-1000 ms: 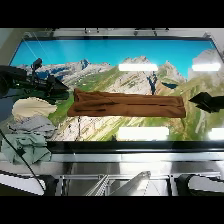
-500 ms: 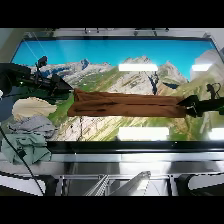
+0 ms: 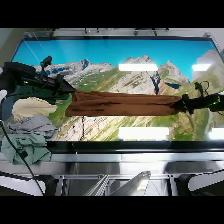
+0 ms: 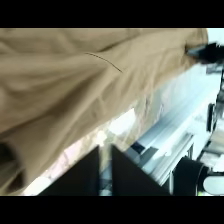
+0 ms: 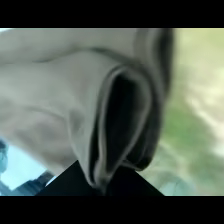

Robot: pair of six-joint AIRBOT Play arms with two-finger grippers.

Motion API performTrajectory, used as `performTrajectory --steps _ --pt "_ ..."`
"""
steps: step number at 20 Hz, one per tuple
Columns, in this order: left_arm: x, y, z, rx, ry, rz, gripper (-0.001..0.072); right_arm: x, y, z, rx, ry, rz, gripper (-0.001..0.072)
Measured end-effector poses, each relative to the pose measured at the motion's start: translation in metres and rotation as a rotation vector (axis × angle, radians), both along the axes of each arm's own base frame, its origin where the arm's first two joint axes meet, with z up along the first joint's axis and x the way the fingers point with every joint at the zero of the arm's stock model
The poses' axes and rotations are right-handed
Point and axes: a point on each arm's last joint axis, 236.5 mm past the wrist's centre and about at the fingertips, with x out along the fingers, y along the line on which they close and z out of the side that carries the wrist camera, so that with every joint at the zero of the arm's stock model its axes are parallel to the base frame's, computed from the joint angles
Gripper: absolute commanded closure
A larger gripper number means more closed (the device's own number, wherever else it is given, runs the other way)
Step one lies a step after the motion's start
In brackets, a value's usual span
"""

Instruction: Fold the shirts.

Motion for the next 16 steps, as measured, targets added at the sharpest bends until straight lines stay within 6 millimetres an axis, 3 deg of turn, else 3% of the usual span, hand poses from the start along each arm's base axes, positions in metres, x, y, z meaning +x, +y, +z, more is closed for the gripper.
performTrajectory --steps 4,7,12,16 --pt "-0.004 -0.067 -0.01 0.023 -0.033 -0.075 0.0688 0.013 -0.016 0.03 -0.028 -0.047 0.029 0.0698" --pt "-0.009 -0.131 -0.036 0.055 -0.058 -0.111 0.0688 0.012 -0.035 0.041 -0.061 -0.04 0.038 0.0698" --pt "-0.003 -0.227 -0.082 0.101 -0.14 -0.107 0.069 0.002 -0.066 0.043 -0.096 -0.018 0.011 0.0698" --pt "0.003 -0.289 -0.105 0.093 -0.176 -0.11 0.0695 -0.007 -0.085 0.044 -0.104 -0.017 -0.002 0.0698"
